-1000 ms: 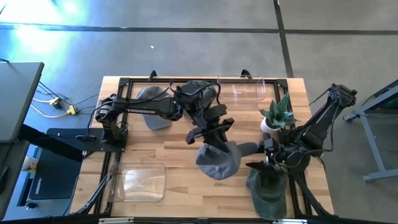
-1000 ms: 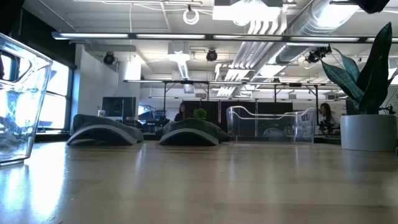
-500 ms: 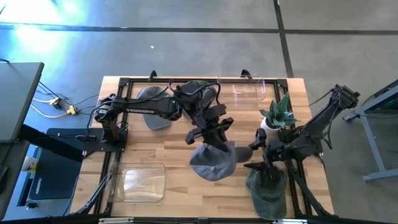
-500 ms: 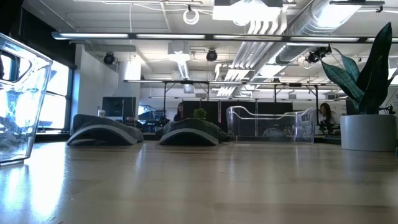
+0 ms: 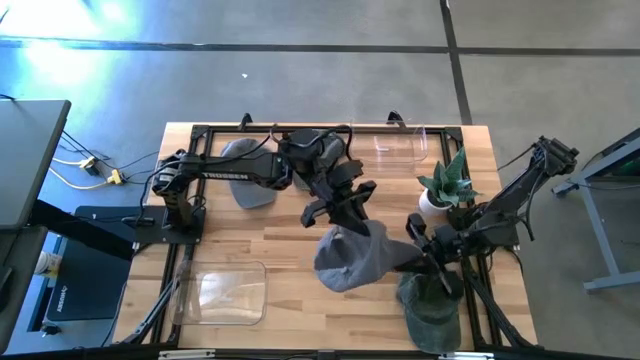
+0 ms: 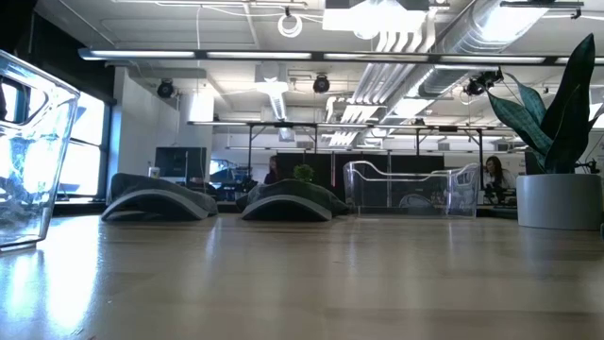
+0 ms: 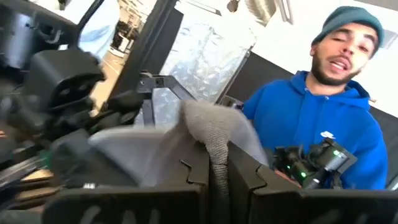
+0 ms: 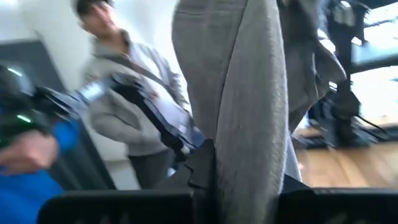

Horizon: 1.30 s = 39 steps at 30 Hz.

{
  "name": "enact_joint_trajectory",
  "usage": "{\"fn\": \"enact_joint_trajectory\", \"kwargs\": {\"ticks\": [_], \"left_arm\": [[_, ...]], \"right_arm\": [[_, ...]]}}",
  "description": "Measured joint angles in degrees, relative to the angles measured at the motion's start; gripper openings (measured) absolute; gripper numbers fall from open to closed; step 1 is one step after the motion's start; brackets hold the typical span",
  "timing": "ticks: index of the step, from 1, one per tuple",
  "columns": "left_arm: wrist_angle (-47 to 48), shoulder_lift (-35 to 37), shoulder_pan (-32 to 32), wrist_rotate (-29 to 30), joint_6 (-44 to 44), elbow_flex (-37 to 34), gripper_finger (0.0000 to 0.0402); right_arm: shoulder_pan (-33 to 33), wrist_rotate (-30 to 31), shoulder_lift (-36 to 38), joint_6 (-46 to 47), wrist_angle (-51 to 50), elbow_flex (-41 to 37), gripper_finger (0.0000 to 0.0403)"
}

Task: Pick & Place hat
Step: Put the bottom gray cap into the top transparent bin

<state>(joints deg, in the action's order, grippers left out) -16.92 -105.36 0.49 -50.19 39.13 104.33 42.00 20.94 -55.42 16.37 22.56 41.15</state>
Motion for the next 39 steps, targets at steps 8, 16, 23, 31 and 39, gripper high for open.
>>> {"fn": "enact_joint_trajectory", "kwargs": {"ticks": [8,16,23,31,39], "left_arm": [[0.05,0.0,1.5,-5.18,-1.32,0.0,0.0117],[11.87,0.0,4.86,-8.43,-7.83,0.0,0.0121],[4.42,-0.02,-0.46,3.01,-13.19,0.0,0.0053],[-10.31,-0.02,-8.66,16.36,-16.81,0.0,0.0009],[-24.92,1.23,-10.85,7.33,-11.48,5.72,0.0001]], "right_arm": [[0.13,-10.27,0.0,-4.43,1.4,7.13,0.0021],[0.11,-15.09,-0.02,-11.44,-7.88,18.71,0.0013],[-1.26,-18.58,0.02,-13.84,-9.62,21.99,0.0007],[-3.72,-18.35,-1.22,-8.15,-13.38,21.68,0.0018],[-5.5,-19.82,-1.64,-6.13,-14.65,21.66,0.001]]}}
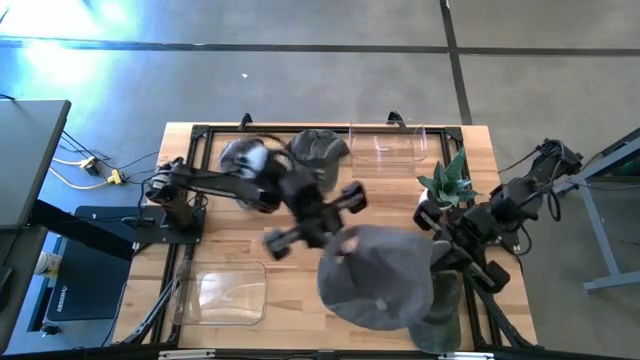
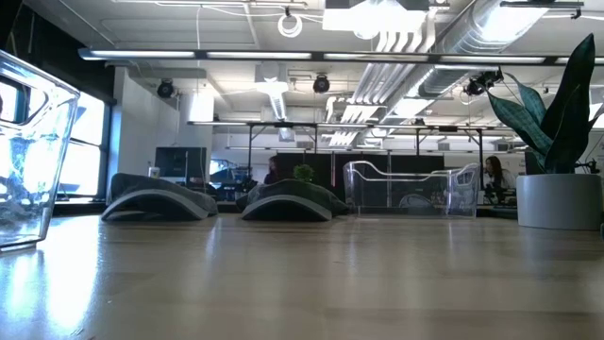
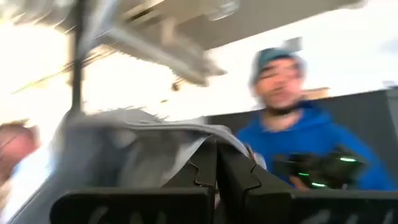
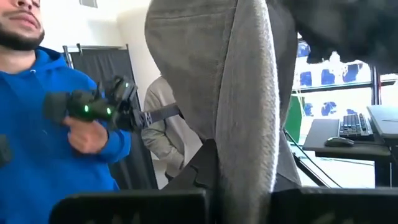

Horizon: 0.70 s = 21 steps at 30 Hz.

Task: Pick & Place hat
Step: Put the bottom gray cap into the top transparent bin

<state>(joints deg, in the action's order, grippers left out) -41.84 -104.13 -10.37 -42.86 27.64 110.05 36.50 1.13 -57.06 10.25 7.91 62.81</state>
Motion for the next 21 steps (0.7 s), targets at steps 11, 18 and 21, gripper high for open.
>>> {"fn": "enact_joint_trajectory", "kwargs": {"ticks": [11,18,21], "left_arm": [[20.96,-0.14,1.37,-14.49,-5.12,8.53,0.0003],[35.56,-1.65,5.06,-11.35,-6.3,8.62,0.0003],[39.14,-3.64,5.53,-9.82,-8.88,8.38,0.0003]], "right_arm": [[-0.12,-4.0,-1.82,0.18,6.63,0.0,0.0007],[-0.16,-8.26,-2.58,1.27,10.42,0.0,0.0015],[-0.16,-11.47,-2.58,-0.51,12.37,0.0,0.0007]]}}
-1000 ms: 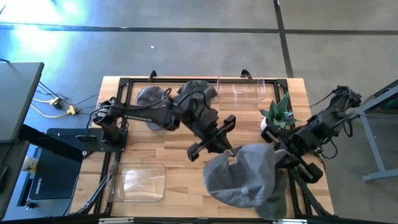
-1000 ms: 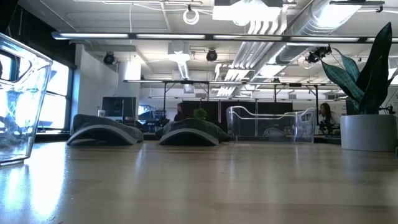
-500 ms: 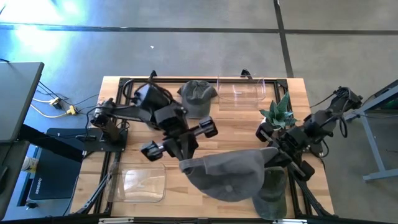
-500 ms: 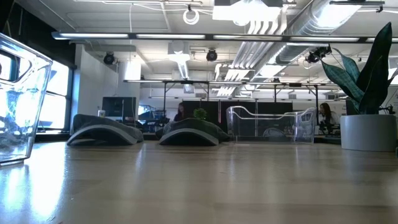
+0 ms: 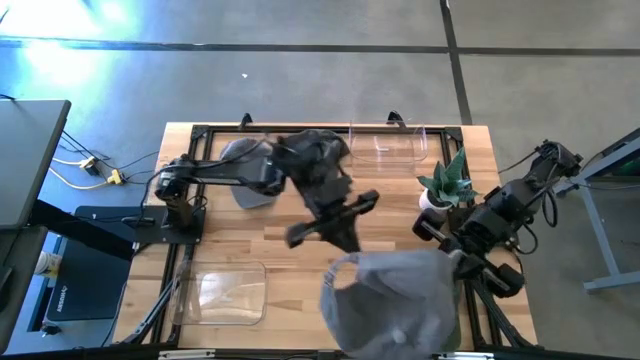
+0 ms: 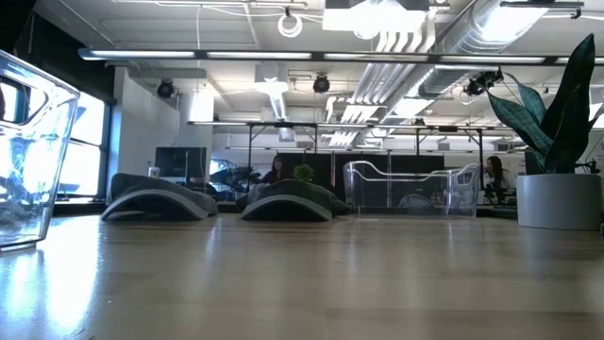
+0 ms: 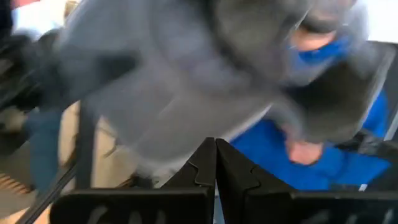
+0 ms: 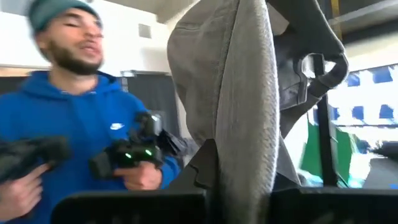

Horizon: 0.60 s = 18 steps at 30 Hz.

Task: Pick & Place hat
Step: Put the bottom gray cap into the top transparent bin

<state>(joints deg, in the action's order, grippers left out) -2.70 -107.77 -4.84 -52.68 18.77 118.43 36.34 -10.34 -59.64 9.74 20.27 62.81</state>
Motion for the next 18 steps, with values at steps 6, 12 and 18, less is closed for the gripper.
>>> {"fn": "enact_joint_trajectory", "kwargs": {"ticks": [6,12,18], "left_arm": [[-4.56,-0.87,-1.04,5.77,1.61,0.04,0.0003],[-17.27,-0.87,-4.2,9.21,2.47,0.07,0.0003],[-30.58,-0.21,-6.54,8.13,4.17,0.07,0.0003]], "right_arm": [[-0.11,0.1,0.17,-0.92,1.42,0.02,0.0018],[-3.65,4.97,0.11,2.4,-6.01,0.02,0.0008],[-7.64,9.91,0.11,7.57,-9.73,0.02,0.0018]]}}
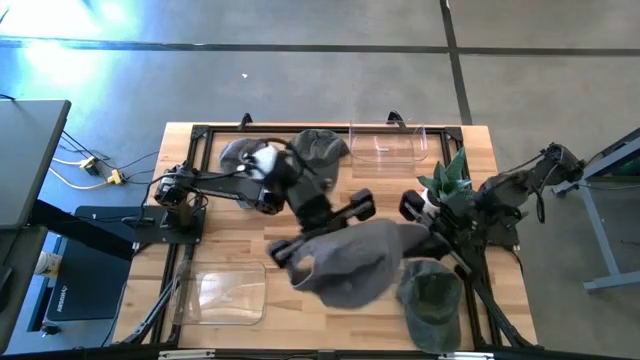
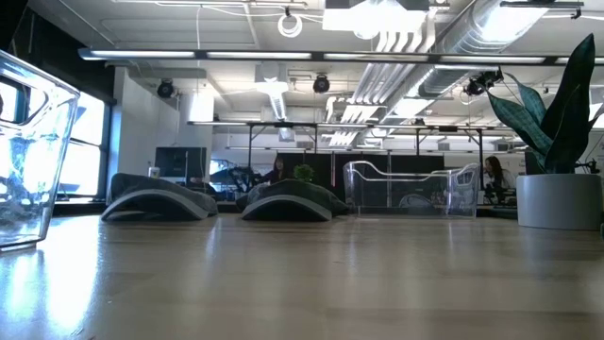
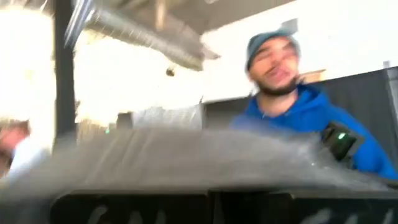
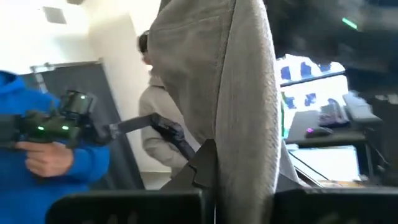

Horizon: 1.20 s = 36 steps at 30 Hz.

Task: Pick & Place hat
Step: Put the bottom gray cap into the top transparent bin

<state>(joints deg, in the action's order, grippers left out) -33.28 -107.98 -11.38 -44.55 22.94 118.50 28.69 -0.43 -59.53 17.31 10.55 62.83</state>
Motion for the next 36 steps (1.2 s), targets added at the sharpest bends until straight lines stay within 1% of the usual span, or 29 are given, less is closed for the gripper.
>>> {"fn": "enact_joint_trajectory", "kwargs": {"ticks": [4,6,8,10,13,16,18,20,22,26,29,32,34,36], "left_arm": [[-8.46,1.72,-0.19,-1.68,4.41,0.0,0.0003],[-9.99,2.26,-0.11,-2.33,5.87,0.0,0.0003],[-9.62,2.33,0.45,-3.41,6.02,0.0,0.0003],[-7.94,2.93,0.9,-6.34,6.3,0.0,0.0003],[-3.62,3.69,1.84,-9.1,7.08,0.18,0.0003],[5.64,3.51,2.15,-9.13,5.33,0.16,0.0003],[11.73,2.81,2.42,-6.18,2.15,0.09,0.0003],[14.61,1.8,2.36,-2.89,0.21,0.09,0.0003],[14.39,1.31,1.99,-2.67,0.71,-0.04,0.0003],[8.61,1.76,0.11,-3.45,1.92,0.11,0.0003],[2.82,1.84,-1.23,-6.41,2.39,0.07,0.0003],[-0.9,2.42,-1.81,-7.63,2.78,0.0,0.0003],[-0.13,2.94,-1.52,-7.97,2.36,0.04,0.0003],[2.53,3.71,-0.68,-8.69,2.29,-0.02,0.0003]], "right_arm": [[-1.19,-0.31,0.0,1.61,1.1,0.0,0.0016],[-1.5,-2.43,-0.06,1.81,2.64,0.0,0.0009],[-1.54,-6.58,-0.21,0.24,4.71,0.0,0.0006],[-1.35,-10.83,-0.45,-1.81,8.09,0.0,0.0008],[-1.23,-12.03,-0.48,-1.97,11.72,0.0,0.0015],[-1.33,-11.75,-0.48,-2.29,11.66,0.0,0.0014],[-1.32,-11.31,-0.52,-2.87,11.43,0.0,0.0008],[-1.24,-9.18,-0.55,-3.72,10.9,0.0,0.0006],[-1.25,-7.28,-0.52,-3.86,9.95,0.0,0.0008],[-1.3,-3.36,-0.52,-3.87,6.72,0.0,0.002],[-1.31,-1.29,-0.52,-3.9,5.7,0.0,0.0013],[-1.32,-1.29,-0.52,-5.0,5.9,0.0,0.0006],[-1.36,-1.93,-0.57,-5.54,5.94,0.0,0.0009],[-1.36,-3.58,-0.57,-5.35,6.49,0.0,0.0011]]}}
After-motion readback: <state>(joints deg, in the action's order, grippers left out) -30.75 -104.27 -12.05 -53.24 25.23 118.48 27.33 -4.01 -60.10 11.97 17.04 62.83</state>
